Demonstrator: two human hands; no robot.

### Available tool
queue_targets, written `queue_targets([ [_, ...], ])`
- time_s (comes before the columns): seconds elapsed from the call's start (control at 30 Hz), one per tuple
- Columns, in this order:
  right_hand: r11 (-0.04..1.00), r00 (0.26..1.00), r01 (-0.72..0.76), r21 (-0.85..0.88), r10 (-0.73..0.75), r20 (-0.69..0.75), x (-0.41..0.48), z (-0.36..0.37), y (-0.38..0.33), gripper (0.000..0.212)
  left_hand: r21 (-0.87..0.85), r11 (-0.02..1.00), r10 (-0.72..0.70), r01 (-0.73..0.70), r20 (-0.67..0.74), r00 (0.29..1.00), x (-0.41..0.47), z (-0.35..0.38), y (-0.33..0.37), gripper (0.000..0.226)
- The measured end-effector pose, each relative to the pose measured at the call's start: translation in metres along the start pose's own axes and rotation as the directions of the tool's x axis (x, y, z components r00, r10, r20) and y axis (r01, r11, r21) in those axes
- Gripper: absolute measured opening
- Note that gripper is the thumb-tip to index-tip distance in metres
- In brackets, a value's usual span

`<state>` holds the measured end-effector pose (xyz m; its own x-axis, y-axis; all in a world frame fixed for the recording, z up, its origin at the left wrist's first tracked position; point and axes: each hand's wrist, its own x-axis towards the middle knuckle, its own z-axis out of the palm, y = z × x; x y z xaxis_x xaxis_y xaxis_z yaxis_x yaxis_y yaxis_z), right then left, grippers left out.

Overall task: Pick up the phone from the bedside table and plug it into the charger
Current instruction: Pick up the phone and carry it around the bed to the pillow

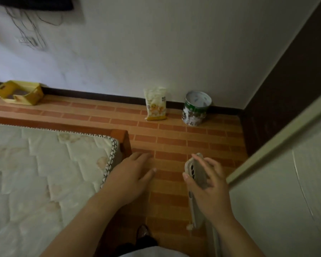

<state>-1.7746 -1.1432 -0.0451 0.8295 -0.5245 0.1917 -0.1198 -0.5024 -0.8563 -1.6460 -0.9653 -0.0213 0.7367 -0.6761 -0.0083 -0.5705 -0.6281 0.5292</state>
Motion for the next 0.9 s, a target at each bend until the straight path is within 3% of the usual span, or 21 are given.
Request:
queue_targets([
  [0.23, 0.998, 1.0, 0.016, 0.066, -0.015, -0.005, 0.124, 0.039, -0.008, 0.053, -0.036, 0.997, 0.065, -0.065, -0.019, 0.998, 0.125, -0.04, -0.015, 0.047],
  [0.57, 0.997, 0.996, -0.012, 0.077, 0.019, -0.086, 0.303, 0.037, 0.055, 0.047, -0.069, 0.992, 0.112, -0.107, 0.066, 0.992, 0.317, -0.037, -0.035, 0.05],
  [0.9, 0.986, 0.992, 0.116, 0.119, -0.121, 0.041, 0.539, 0.049, 0.066, 0.05, 0.0, 1.0, 0.026, -0.026, -0.018, 1.0, 0.511, -0.072, -0.064, 0.051],
])
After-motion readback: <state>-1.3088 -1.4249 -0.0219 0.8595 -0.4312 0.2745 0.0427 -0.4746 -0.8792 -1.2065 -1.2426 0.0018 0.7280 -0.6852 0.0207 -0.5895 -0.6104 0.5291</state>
